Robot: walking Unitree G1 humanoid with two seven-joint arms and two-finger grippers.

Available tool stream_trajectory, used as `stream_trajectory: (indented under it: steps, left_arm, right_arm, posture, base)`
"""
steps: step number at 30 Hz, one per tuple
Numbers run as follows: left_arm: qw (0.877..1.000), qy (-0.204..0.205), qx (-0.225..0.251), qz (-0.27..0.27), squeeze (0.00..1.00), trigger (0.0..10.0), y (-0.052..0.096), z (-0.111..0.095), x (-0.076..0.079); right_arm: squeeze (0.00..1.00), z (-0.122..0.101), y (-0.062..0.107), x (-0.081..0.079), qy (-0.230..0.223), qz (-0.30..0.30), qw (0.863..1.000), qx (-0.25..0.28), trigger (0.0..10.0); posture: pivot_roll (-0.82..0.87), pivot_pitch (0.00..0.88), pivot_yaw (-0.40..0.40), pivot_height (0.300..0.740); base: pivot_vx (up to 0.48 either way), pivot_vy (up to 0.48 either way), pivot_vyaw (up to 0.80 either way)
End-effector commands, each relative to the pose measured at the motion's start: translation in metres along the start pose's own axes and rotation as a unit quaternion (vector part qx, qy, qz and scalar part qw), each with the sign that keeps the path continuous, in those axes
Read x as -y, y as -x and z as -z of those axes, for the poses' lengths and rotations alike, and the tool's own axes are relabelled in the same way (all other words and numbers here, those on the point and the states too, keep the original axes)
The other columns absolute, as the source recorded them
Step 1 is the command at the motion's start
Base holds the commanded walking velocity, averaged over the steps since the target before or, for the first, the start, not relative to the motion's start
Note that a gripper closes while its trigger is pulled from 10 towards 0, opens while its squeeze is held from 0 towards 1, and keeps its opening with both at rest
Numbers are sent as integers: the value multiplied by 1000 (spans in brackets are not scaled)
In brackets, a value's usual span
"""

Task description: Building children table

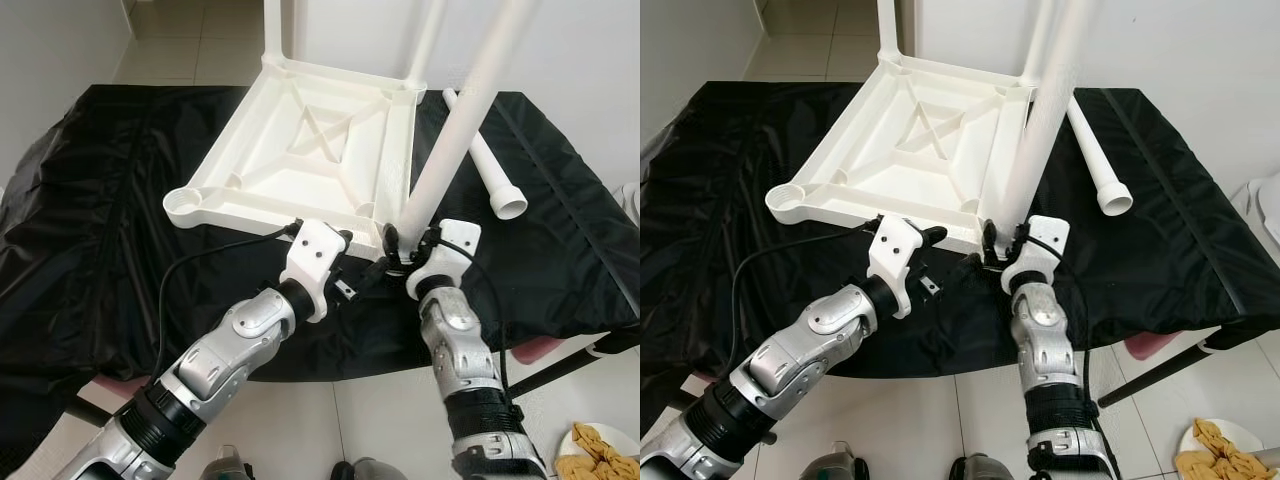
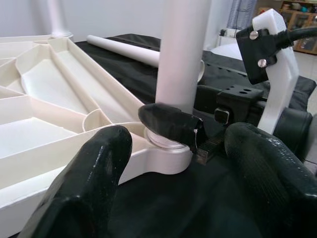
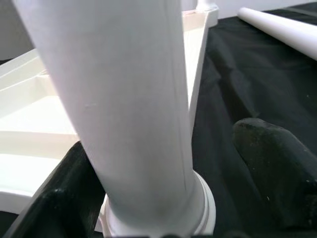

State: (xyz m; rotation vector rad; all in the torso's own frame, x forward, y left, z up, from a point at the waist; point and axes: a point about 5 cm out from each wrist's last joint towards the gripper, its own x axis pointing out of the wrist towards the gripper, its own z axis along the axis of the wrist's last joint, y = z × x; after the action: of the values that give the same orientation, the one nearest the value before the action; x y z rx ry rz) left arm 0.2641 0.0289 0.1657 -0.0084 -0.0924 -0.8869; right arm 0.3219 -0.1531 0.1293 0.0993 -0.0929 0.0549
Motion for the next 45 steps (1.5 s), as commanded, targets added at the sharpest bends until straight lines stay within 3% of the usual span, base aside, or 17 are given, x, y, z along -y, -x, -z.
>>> stream_trajectory:
  steps: [1,2,4,9,22,23,25,27,30,31,34,35,36,37,45]
  left_arm:
    - [991,-3,-2,130,0,10000,2,1,15]
    - [992,-3,-2,130,0,10000,3,1,15]
    - [992,-3,-2,128,0,10000,3,1,14]
    - [992,-5,0,126,0,10000,2,-1,12]
    - [993,-9,1,121,0,10000,1,-2,8]
    - [993,-9,2,120,0,10000,1,-3,8]
    - [993,-9,2,120,0,10000,1,-3,8]
    - [993,-10,1,119,0,10000,2,-3,7]
    - [993,-10,1,119,0,10000,2,-3,7]
    - [993,-10,1,119,0,10000,2,-3,7]
    - [993,-9,1,119,0,10000,2,-3,7]
    - [993,-10,1,119,0,10000,1,-3,7]
    - [993,-10,1,119,0,10000,1,-3,7]
    - [993,-11,2,119,0,10000,1,-3,7]
    - [993,-11,2,119,0,10000,2,-3,7]
  right_arm:
    - [1000,-2,-2,10,-1,-15,1000,3,10000]
    - [0,-5,-3,19,6,-48,999,2,10000]
    - [0,-9,-5,32,22,-105,994,1,10000]
    - [0,-13,-6,39,41,-185,982,-8,10000]
    - [0,-15,-15,54,64,-273,959,-44,10000]
    - [0,-15,-16,55,66,-279,957,-47,9333]
    - [0,-15,-16,55,66,-279,957,-47,9333]
    - [0,-13,-20,57,77,-288,953,-60,5098]
    - [0,-12,-21,58,79,-293,951,-64,4902]
    - [0,-11,-22,57,79,-297,949,-67,4275]
    - [0,-10,-22,57,78,-300,948,-70,4275]
    - [0,-9,-23,56,76,-302,948,-72,2627]
    - [0,-9,-23,56,76,-302,948,-72,2627]
    - [0,-5,-23,56,72,-306,946,-78,0]
    - [0,-1,-23,54,64,-318,943,-81,0]
  posture:
    - [19,31,-48,740]
    - [18,32,-47,740]
    - [15,38,-42,740]
    - [12,45,-35,740]
    - [18,44,-30,740]
    - [18,44,-30,740]
    - [18,44,-30,740]
    - [23,47,-27,740]
    - [23,47,-27,740]
    - [23,47,-27,740]
    - [21,46,-25,740]
    - [21,45,-26,740]
    - [21,45,-26,740]
    - [23,45,-26,740]
    - [24,47,-28,740]
  base:
    - [0,0,0]
    - [0,0,0]
    - [0,0,0]
    - [0,0,0]
    - [0,0,0]
    - [0,0,0]
    - [0,0,0]
    - [0,0,0]
    - [0,0,0]
    - [0,0,0]
    - [0,0,0]
    - [0,0,0]
    - [0,0,0]
    - [0,0,0]
    - [0,0,0]
